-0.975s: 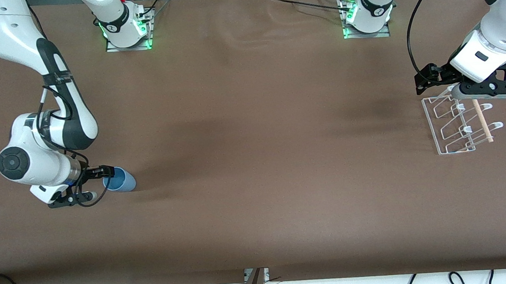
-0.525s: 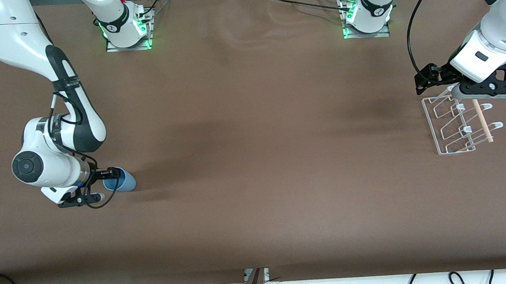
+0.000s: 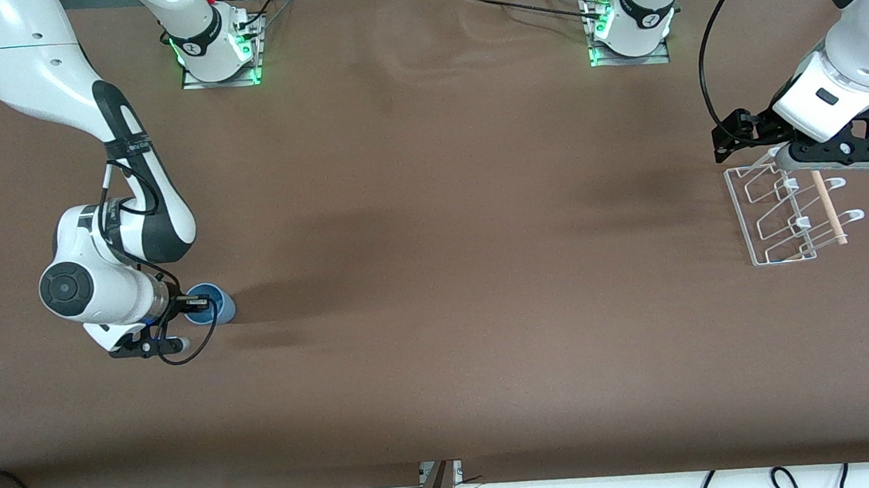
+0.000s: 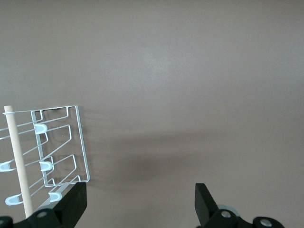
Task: Transfer cup to left arm and place on rack
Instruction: 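Close the right gripper on the blue cup and lift it, then carry the cup toward the middle while the left gripper approaches it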
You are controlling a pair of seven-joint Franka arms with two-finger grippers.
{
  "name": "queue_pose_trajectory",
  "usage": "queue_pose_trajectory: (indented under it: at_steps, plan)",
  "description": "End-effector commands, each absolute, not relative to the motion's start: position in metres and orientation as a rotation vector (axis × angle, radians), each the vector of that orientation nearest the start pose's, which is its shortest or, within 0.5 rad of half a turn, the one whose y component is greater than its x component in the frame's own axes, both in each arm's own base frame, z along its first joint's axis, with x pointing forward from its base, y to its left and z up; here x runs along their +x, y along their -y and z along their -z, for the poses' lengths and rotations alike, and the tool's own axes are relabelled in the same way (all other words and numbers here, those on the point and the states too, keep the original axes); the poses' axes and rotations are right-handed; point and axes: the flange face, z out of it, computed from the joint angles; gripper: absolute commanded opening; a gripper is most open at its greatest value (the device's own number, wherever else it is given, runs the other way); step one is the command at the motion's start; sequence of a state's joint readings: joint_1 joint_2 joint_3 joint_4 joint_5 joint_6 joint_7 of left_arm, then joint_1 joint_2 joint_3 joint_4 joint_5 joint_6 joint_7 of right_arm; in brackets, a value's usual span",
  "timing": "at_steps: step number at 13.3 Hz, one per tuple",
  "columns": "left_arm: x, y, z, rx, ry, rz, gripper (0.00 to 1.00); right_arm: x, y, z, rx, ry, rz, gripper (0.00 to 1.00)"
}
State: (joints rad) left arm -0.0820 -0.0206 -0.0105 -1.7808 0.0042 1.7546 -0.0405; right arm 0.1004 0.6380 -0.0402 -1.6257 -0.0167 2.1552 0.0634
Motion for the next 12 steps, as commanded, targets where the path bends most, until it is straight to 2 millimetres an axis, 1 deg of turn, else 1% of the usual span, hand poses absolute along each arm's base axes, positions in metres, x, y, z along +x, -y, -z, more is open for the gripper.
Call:
queue_pose_trajectory:
  at_steps: [1, 2, 3, 4, 5, 6, 8, 10, 12]
  plan:
    - [0.550, 0.050, -0.558, -3.124, -0.083, -0.010, 1.00, 0.684, -0.052, -0.248, -3.157, -0.009, -0.194, 0.00]
    - [0.550, 0.051, -0.558, -3.124, -0.086, -0.010, 1.00, 0.683, -0.060, -0.254, -3.114, -0.054, -0.224, 0.00]
    - [0.550, 0.050, -0.558, -3.124, -0.083, -0.010, 1.00, 0.685, -0.069, -0.264, -3.069, -0.108, -0.254, 0.00]
    - [0.550, 0.051, -0.558, -3.124, -0.086, -0.010, 1.00, 0.683, -0.083, -0.279, -3.038, -0.139, -0.307, 0.00]
    - [0.550, 0.050, -0.558, -3.124, -0.083, -0.015, 1.00, 0.680, -0.100, -0.288, -3.015, -0.180, -0.369, 0.00]
    - [0.548, 0.049, -0.556, -3.123, -0.083, -0.046, 1.00, 0.677, -0.124, -0.304, -2.970, -0.261, -0.385, 0.00]
    - [0.546, 0.052, -0.555, -3.120, -0.094, -0.072, 1.00, 0.674, -0.167, -0.320, -2.836, -0.438, -0.416, 0.00]
    - [0.545, 0.062, -0.552, -3.144, -0.111, -0.088, 1.00, 0.670, -0.207, -0.345, -2.692, -0.563, -0.440, 0.00]
    - [0.549, 0.075, -0.538, -3.174, -0.129, -0.137, 1.00, 0.666, -0.251, -0.370, -2.548, -0.666, -0.490, 0.00]
